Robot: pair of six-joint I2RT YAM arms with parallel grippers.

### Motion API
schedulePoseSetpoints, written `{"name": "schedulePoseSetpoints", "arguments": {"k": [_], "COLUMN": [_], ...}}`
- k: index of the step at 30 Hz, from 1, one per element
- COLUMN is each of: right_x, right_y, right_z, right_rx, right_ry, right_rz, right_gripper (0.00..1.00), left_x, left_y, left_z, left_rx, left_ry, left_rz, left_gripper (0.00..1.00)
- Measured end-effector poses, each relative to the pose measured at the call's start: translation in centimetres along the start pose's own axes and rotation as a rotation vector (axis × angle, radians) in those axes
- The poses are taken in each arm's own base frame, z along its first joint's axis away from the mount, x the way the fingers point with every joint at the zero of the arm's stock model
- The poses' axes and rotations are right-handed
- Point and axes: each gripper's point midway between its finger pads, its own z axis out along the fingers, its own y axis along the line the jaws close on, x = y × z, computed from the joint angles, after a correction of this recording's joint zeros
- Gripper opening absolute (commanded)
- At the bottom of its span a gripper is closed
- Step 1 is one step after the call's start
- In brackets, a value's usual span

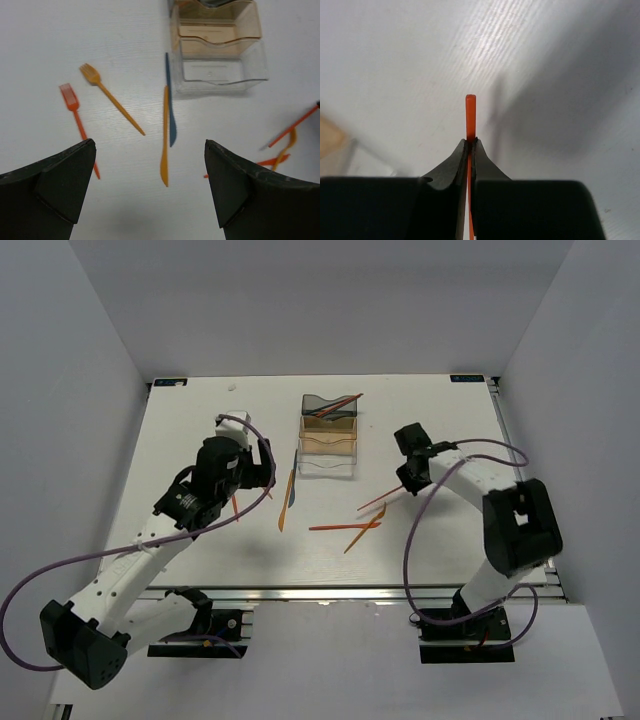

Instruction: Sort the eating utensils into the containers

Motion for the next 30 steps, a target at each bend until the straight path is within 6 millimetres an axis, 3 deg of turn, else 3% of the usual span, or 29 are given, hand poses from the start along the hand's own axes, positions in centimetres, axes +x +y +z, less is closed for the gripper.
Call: {"name": "schedulePoseSetpoints", "arguments": {"k": [4,8,12,16,20,25,30], "right_x": [-1.7,-2.6,-0.8,2.0,2.8,3.1,3.6], "right_y": [2.1,4.5,6.7,6.5,6.5,6.5,6.5], "right_z": [-4.6,-9.2,-13.2,-18.0,-24.5,-30.2,-31.8], "right_rx": [-0.257,-0.518,-0.797,-1.076,-1.339,-1.553,-1.617], "right_ry": [-0.037,-0.069,-0.023,0.044,0.031,-0.012,-0.01], "right_rz": [-0.023,-0.137,-0.328,-0.47,-0.536,-0.564,-0.573], "right_gripper": [0.0,0.0,0.0,0.0,0.0,0.0,0.0], "left_x": [-0.1,-1.6,-2.3,-1.6,-0.4,0.8,0.2], "left_y": [-3.2,-7.3,-11.9,-16.0,-19.6,-22.1,-22.8], "left_z": [-0.7,-1.6,-2.4,-2.9,-4.5,-5.9,-6.3], "left_rx": [0.189,0.407,0.655,0.852,1.014,1.133,1.184], "left_ry": [-0.014,-0.05,-0.044,0.008,0.041,0.058,0.028], "left_rz": [-0.034,-0.065,-0.096,-0.117,-0.108,-0.113,-0.143], "left_gripper": [0.98,0.98,0.98,0.98,0.94,0.87,0.83]}}
